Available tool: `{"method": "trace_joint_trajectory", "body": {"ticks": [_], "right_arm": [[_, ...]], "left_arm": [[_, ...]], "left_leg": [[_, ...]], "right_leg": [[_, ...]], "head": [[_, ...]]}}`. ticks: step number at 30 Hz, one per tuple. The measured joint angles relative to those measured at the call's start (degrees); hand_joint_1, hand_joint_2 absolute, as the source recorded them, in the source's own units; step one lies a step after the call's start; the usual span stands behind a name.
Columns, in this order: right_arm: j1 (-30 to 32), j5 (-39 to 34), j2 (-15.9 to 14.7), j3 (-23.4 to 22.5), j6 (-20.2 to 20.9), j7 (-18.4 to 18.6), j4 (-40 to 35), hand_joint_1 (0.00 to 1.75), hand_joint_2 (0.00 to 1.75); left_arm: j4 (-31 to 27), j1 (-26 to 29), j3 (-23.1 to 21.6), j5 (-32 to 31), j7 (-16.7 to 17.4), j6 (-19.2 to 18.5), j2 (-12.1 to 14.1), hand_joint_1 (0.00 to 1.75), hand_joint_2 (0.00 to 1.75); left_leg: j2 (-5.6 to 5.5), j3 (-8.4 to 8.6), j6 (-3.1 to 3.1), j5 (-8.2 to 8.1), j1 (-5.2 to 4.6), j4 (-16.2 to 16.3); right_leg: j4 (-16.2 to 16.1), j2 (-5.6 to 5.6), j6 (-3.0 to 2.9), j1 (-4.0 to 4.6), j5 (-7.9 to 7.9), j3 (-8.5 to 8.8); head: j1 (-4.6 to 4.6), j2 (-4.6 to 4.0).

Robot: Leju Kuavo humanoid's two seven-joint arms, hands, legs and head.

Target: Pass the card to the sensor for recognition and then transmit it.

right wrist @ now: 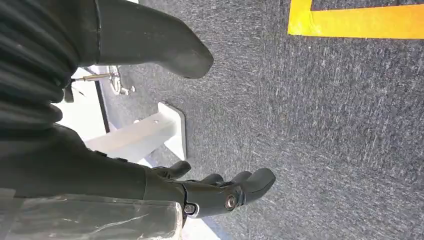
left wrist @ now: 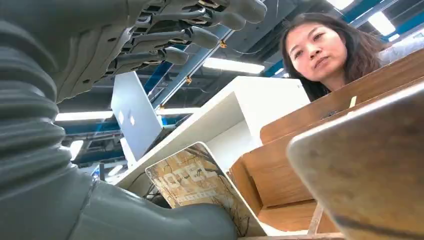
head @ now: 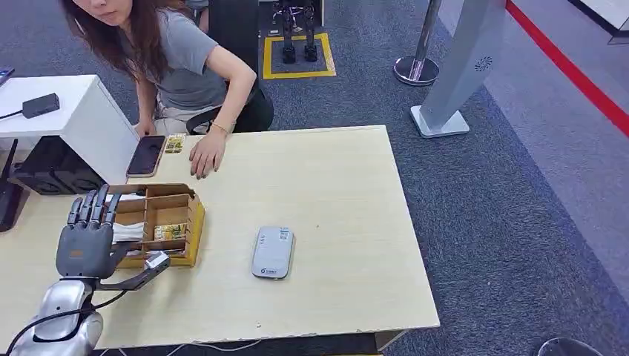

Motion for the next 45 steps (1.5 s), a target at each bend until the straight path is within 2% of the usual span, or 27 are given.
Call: {"method": "trace_joint_trajectory", "body": {"ticks": [19, 23, 27, 28, 30, 31, 32, 35, 45], "right_arm": [[0.0, 0.0, -0.04, 0.0, -0.02, 0.0, 0.0, 0.0, 1.75], [0.0, 0.0, -0.07, 0.0, -0.26, -0.15, 0.0, 0.0, 1.75], [0.0, -0.02, -0.11, 0.0, -0.59, -0.22, 0.0, 0.0, 1.75], [0.0, -0.02, -0.13, 0.0, -0.61, -0.22, 0.0, 0.0, 1.75], [0.0, -0.02, -0.18, 0.0, -0.61, -0.22, 0.0, 0.0, 1.75], [0.0, -0.02, -0.22, 0.0, -0.61, -0.22, 0.0, 0.0, 1.75], [0.02, -0.09, -0.24, 0.0, -0.61, -0.22, 0.0, 0.0, 1.75], [-0.01, -0.11, -0.35, 0.0, -0.72, -0.22, 0.0, 0.0, 1.75], [0.0, -0.09, -0.48, 0.0, -0.92, -0.22, 0.0, 0.0, 1.75]], "left_arm": [[0.0, 0.0, -0.02, 0.04, 0.0, -0.18, 0.0, 0.0, 1.75], [0.0, -0.03, -0.07, 0.85, 0.0, -1.18, 0.0, 0.02, 1.75], [0.0, -0.31, -0.07, 3.03, -0.13, -3.97, -0.02, 0.09, 1.75], [0.0, -0.49, -0.07, 3.52, -0.42, -4.59, -0.02, 0.54, 1.75], [0.02, -0.8, -0.07, 4.35, -0.81, -6.05, -0.02, 0.75, 1.75], [0.02, -0.89, -0.09, 4.78, -0.83, -6.87, -0.02, 0.96, 1.75], [0.04, -1.09, -0.09, 5.6, -1.03, -8.33, -0.02, 1.38, 1.75], [0.5, -2.1, -0.22, 7.23, -1.14, -11.3, 0.0, 1.38, 1.75], [2.14, -3.46, -1.16, 9.94, -1.14, -14.56, 0.0, 1.4, 1.75]], "left_leg": [[0.0, 0.0, 0.0, 0.0, 0.0, 0.0], [0.0, 0.01, 0.0, 0.0, 0.0, 0.0], [0.0, 0.02, -0.01, 0.01, 0.0, 0.0], [0.0, 0.02, -0.01, 0.01, 0.0, 0.0], [-0.01, 0.03, -0.01, 0.02, 0.0, 0.0], [0.0, 0.04, -0.01, 0.02, 0.0, 0.0], [0.0, 0.04, -0.01, 0.02, 0.0, 0.0], [-0.01, 0.03, -0.01, 0.05, 0.0, 0.0], [-0.01, 0.02, -0.01, 0.05, -0.01, 0.0]], "right_leg": [[0.0, 0.0, 0.0, 0.0, 0.0, 0.0], [0.0, 0.0, 0.0, 0.0, 0.0, 0.0], [0.0, -0.01, 0.0, 0.0, 0.0, 0.02], [0.0, -0.02, 0.0, 0.0, 0.0, 0.02], [0.0, -0.02, -0.01, 0.0, 0.01, 0.03], [0.0, -0.02, -0.01, 0.0, 0.01, 0.02], [0.0, -0.01, -0.01, 0.0, 0.02, 0.02], [0.01, -0.02, -0.01, 0.0, 0.02, 0.03], [0.0, -0.02, -0.01, 0.0, 0.02, 0.01]], "head": [[0.02, 0.0], [0.0, 0.0], [0.02, 0.0], [0.0, 0.0], [0.0, 0.0], [0.0, 0.0], [0.0, 0.0], [0.0, 0.0], [0.0, 0.0]]}}
